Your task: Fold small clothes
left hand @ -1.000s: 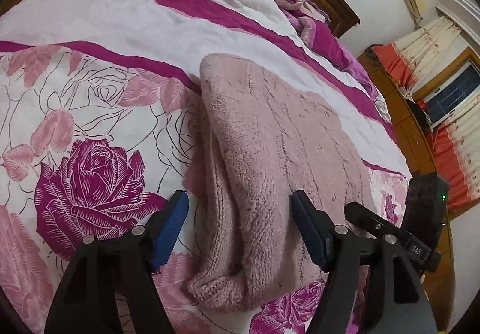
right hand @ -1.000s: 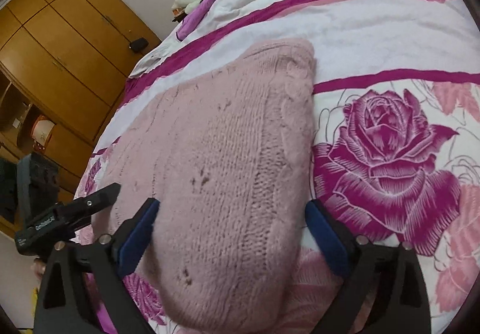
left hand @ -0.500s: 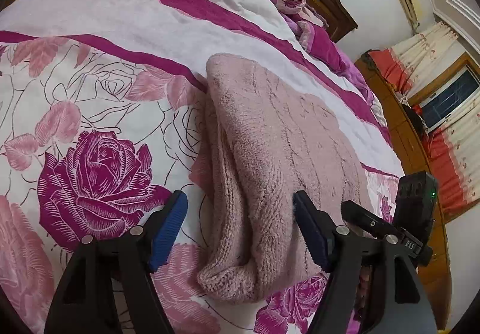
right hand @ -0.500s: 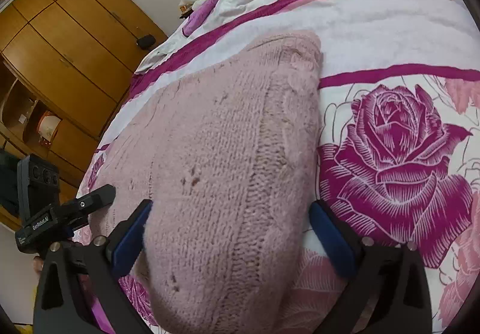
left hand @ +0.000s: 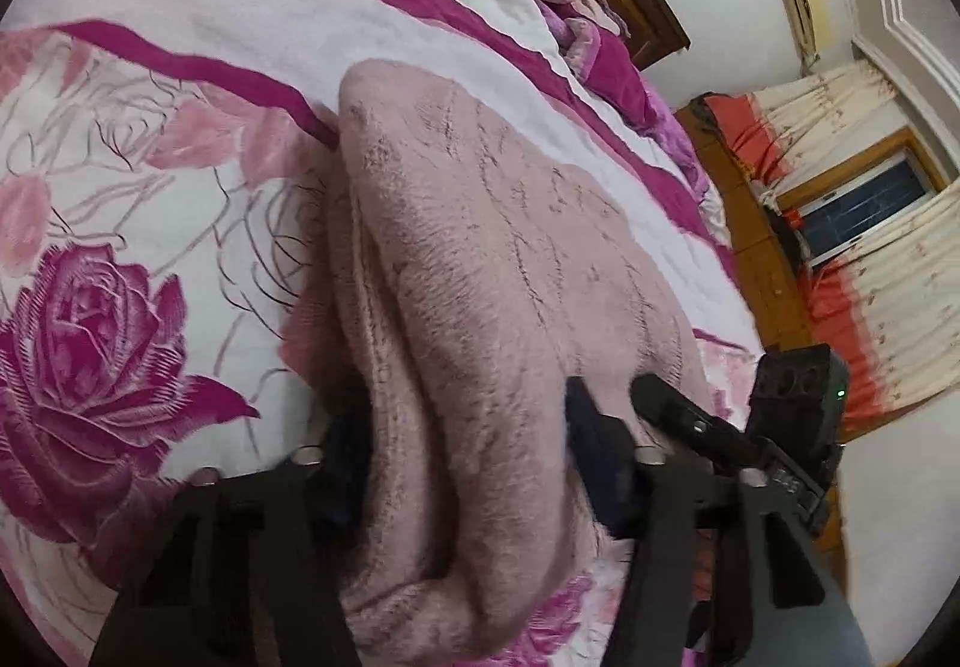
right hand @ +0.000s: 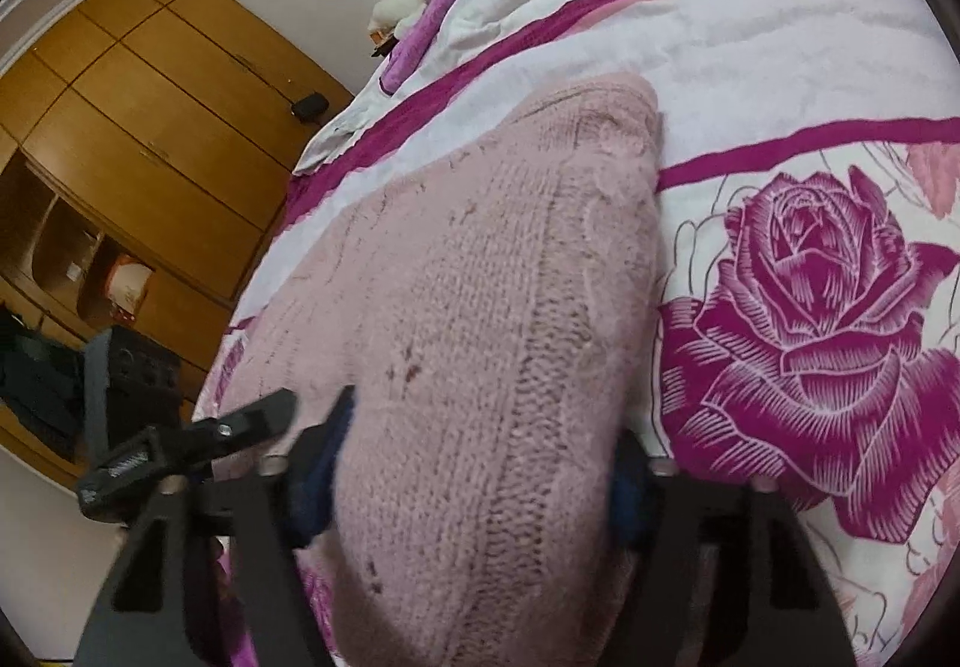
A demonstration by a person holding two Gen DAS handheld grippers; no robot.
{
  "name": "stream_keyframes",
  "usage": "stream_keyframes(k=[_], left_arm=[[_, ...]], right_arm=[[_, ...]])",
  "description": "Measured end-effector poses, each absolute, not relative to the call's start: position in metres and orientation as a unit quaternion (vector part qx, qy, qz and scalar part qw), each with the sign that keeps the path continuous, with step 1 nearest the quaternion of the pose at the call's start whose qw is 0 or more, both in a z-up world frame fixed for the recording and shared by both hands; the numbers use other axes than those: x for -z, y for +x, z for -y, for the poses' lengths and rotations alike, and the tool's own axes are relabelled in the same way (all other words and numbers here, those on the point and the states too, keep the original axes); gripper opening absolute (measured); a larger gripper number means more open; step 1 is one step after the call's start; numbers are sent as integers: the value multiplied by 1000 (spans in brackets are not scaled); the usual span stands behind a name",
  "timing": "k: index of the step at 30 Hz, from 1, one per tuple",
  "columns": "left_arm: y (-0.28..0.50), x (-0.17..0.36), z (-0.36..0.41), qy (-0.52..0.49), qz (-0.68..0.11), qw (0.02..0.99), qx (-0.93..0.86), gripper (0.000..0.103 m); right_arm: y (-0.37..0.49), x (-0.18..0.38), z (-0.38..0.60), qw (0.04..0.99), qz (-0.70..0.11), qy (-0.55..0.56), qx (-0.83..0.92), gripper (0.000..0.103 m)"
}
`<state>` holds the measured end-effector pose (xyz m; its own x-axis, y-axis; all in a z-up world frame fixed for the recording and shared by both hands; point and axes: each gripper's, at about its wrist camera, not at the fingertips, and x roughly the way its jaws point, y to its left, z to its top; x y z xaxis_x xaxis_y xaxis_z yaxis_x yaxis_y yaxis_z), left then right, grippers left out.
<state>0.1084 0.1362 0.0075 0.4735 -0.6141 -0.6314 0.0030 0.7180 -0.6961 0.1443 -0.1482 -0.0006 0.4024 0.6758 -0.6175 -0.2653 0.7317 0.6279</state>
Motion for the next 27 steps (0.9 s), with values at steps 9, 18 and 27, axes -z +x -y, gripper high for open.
stream_keyframes(k=[9,18,27], left_arm=[[86,-44,-120,-345,-455,792,217,20],[43,-74,-67,-337,-456,779,267,20],[2,-30,-17,-227,-534,785,215,25]], right_arm=[[128,-48,157,816,-443,217,-302,50],[66,-99,209,836,-429,190,-283,50],[7,-42,258,821,-492,197,-213,57]])
